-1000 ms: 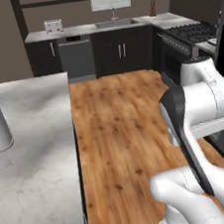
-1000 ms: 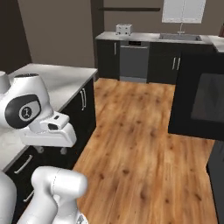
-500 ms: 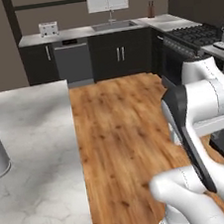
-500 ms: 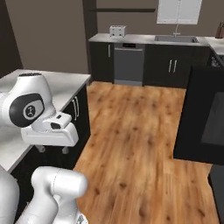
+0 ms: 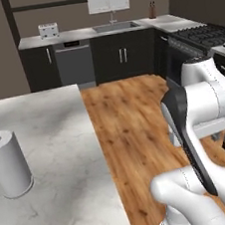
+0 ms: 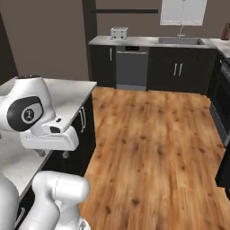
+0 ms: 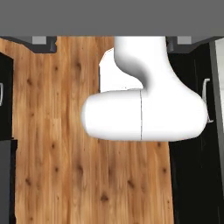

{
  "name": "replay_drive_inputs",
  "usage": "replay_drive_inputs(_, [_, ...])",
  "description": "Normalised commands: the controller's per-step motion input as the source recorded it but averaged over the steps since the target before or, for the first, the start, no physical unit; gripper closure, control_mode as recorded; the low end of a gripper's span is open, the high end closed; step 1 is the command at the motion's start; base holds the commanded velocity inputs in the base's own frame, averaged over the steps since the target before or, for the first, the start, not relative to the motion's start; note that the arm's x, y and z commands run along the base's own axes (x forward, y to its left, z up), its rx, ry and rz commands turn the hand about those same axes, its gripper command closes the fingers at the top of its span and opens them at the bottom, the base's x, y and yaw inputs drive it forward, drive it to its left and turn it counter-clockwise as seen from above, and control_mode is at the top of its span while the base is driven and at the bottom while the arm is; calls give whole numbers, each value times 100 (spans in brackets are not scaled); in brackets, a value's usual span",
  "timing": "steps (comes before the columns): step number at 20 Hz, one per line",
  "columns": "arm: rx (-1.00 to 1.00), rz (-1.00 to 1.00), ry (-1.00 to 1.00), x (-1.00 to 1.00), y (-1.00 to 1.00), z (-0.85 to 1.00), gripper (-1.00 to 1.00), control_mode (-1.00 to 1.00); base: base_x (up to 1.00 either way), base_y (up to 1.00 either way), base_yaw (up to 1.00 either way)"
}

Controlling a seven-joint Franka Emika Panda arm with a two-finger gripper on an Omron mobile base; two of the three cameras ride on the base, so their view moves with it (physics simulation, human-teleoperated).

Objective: Place the sponge inside the microwave to prepare for sanitizing.

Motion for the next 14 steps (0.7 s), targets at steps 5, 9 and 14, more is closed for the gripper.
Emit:
replay_drive_inputs(5, [0,0,0,0,0,0,-100,100,78,2,0])
replay_drive_inputs(9, [0,0,0,0,0,0,-100,100,55,2,-3])
replay_drive_inputs(14, [0,0,0,0,0,0,-100,100,63,1,-7])
